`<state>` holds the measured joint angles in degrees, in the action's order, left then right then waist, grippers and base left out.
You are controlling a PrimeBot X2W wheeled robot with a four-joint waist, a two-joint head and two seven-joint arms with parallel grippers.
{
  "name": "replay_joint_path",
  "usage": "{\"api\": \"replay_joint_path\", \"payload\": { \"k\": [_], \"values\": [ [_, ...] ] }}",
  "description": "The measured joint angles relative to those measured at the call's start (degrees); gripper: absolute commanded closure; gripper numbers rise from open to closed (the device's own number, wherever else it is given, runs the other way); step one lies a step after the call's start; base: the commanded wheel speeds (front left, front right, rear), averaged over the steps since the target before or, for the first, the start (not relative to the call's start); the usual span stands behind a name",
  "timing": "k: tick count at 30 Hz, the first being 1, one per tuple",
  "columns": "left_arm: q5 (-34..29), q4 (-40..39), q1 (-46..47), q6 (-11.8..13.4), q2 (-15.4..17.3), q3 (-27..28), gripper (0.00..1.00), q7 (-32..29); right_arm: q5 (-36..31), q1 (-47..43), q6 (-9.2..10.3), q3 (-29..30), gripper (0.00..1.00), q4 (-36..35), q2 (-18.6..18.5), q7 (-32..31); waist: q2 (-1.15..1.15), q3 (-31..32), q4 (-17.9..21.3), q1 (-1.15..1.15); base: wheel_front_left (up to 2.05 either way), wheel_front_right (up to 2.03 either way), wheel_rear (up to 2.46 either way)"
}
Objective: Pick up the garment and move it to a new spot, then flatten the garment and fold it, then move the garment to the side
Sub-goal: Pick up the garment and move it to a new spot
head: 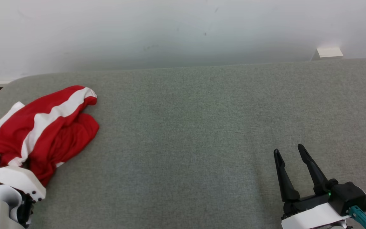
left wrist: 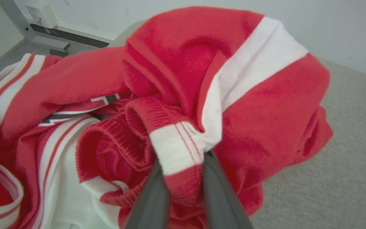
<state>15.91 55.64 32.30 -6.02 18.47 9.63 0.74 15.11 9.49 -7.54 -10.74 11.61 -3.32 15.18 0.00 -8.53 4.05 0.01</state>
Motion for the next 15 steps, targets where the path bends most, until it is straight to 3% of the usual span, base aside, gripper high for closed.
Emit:
{"api": "replay_joint_path", "payload": {
  "k": [9,15],
  "values": [
    [-0.22,2.61,1.43,-0.59,-0.03,-2.49,1.00,4.34,0.16,-0.38,0.00,0.08,0.00,0.21,0.14,0.00,0.00,2.24,-0.58,0.00,0.00,0.00,0.00],
    [-1.32,-1.35,3.70,-1.10,0.36,-6.06,1.00,6.48,0.45,-1.78,0.00,0.78,0.00,0.56,0.24,-0.01,0.00,5.16,-1.43,0.00,0.00,0.00,0.00]
  ]
}}
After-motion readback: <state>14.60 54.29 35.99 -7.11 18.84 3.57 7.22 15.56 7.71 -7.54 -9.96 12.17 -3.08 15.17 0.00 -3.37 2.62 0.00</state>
